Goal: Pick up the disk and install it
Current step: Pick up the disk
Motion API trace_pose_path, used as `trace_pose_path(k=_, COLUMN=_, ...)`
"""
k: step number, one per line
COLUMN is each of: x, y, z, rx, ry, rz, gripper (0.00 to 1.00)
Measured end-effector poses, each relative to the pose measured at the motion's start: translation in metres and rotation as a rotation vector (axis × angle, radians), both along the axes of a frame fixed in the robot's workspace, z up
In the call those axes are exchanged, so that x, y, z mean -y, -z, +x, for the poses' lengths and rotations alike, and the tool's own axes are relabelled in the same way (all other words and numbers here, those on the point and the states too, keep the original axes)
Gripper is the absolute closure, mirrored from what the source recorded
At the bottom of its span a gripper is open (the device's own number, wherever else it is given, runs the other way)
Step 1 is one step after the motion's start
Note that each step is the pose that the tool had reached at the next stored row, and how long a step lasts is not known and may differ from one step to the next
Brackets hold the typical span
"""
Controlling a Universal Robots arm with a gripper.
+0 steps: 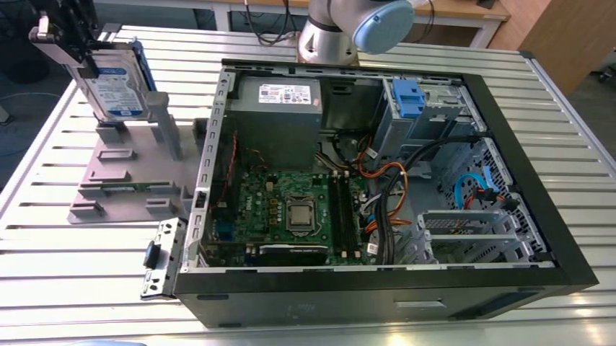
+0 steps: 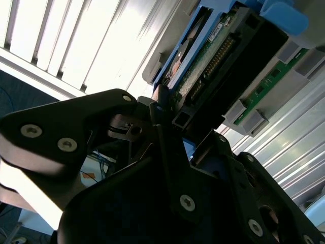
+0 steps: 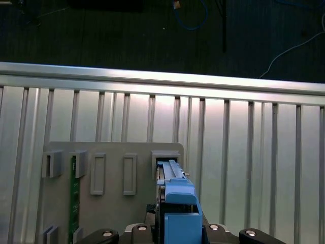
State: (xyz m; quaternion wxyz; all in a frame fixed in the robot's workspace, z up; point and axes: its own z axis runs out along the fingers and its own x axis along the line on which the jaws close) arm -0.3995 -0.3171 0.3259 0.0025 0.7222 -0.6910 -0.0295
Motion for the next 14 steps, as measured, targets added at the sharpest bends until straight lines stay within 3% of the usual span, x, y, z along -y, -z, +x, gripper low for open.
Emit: trace_pose_path(k=14, x=0.0, y=-0.0047, z=0.0, rx=-0.0002, ry=0.0, rz=-0.0001, gripper=0.63)
